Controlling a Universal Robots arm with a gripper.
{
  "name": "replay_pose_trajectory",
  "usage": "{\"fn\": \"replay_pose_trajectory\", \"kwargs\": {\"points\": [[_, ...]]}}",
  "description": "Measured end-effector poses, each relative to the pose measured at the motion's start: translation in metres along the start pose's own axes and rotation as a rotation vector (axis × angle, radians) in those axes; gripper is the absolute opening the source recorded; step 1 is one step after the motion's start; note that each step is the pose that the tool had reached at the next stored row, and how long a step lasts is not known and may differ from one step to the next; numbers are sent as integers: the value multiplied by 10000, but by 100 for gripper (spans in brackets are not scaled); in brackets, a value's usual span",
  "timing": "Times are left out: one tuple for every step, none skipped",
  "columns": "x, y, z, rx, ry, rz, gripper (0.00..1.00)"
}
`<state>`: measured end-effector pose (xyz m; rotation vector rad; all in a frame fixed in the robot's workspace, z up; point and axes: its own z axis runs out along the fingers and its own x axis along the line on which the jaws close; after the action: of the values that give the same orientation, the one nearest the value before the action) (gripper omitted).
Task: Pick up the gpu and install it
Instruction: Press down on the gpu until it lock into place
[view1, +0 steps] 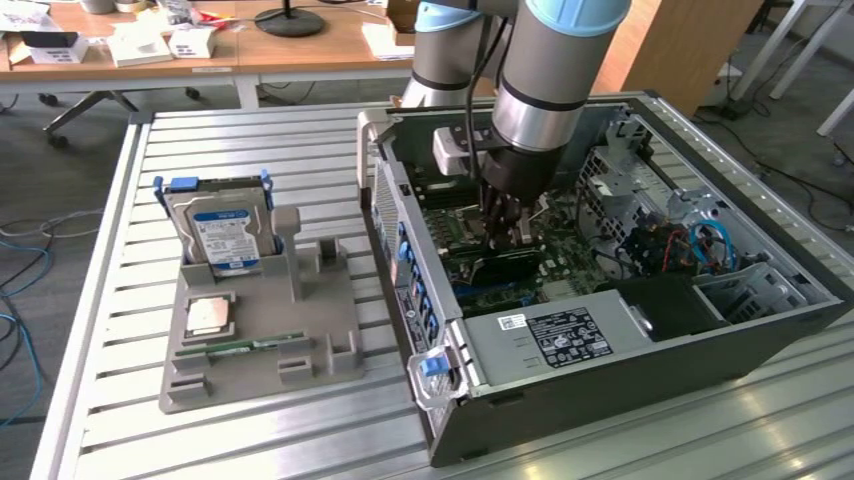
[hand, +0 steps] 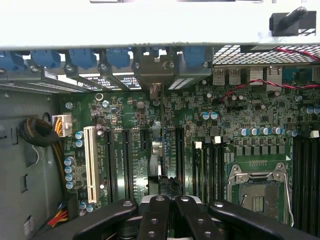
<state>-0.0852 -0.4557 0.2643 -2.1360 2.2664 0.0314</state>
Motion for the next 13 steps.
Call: {"fn": "replay_pose_trajectory", "kwargs": {"points": [[0, -1, 5, 2, -1, -1, 11], [-1, -1, 13, 6, -13, -1, 11], [-1, 0, 13, 3, -12, -1, 11], [0, 0, 12, 2, -9, 0, 11], [0, 0, 10, 2, -6, 0, 11], [0, 0, 9, 0, -2, 0, 11], [0, 0, 9, 0, -1, 0, 11], [0, 0, 9, 0, -2, 0, 11], [0, 0, 9, 0, -2, 0, 11], [0, 0, 9, 0, -1, 0, 11], [0, 0, 9, 0, -1, 0, 11], [0, 0, 9, 0, -1, 0, 11], [1, 1, 12, -1, 3, -2, 11]]}}
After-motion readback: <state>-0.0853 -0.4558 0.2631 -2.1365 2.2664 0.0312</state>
